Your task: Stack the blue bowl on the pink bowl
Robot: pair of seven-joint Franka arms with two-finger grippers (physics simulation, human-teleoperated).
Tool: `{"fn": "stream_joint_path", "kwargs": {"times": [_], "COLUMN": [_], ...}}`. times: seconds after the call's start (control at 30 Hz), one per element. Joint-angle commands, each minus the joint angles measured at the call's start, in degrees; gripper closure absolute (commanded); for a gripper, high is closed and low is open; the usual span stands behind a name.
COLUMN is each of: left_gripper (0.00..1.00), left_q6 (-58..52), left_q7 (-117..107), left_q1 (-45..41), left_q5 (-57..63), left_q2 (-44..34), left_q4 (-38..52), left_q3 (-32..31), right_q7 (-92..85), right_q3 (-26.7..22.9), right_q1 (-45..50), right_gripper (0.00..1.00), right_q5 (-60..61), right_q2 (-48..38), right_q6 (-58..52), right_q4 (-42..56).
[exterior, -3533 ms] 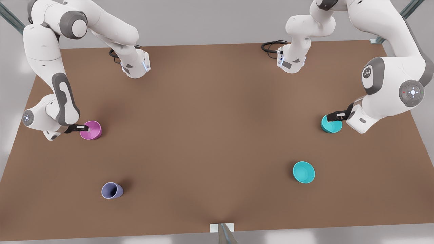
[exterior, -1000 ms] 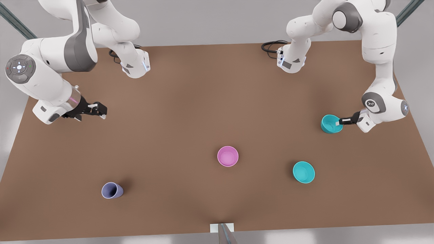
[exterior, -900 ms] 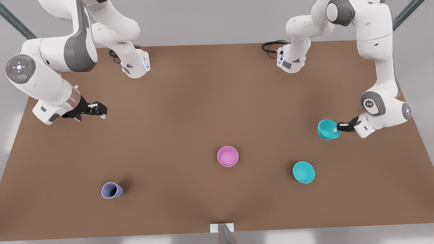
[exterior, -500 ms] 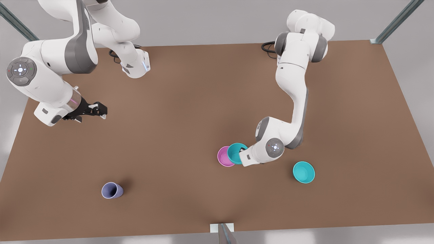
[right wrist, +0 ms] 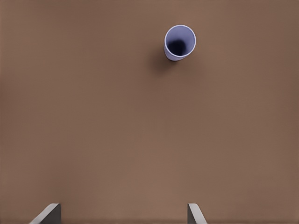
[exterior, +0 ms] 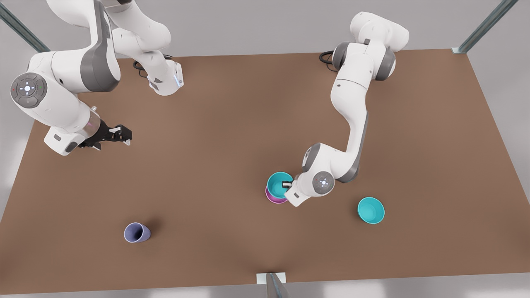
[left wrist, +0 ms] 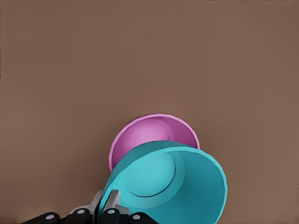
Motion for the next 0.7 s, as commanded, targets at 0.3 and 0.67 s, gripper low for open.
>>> {"fn": "stream_joint_path", "kwargs": {"times": [0.3, 0.67], "left_gripper": [0.79, 0.79], "left_q6": [2.73, 4.14], "left_q7": [-20.3, -20.3], "left_q1": [0.0, 0.0], "left_q5": [-0.48, -0.48], "left_q2": [1.05, 1.58], "left_q4": [0.13, -0.05], "left_q3": [-0.88, -1.32], "right_q7": [-1.1, -1.1], "right_q3": [-0.05, -0.22], "right_q1": [-0.01, -0.01], "right_gripper": [0.0, 0.0], "right_q5": [0.1, 0.1], "right_q2": [0.03, 0.03], "right_q6": [-0.01, 0.08], "right_q4": [-0.32, -0.68]}}
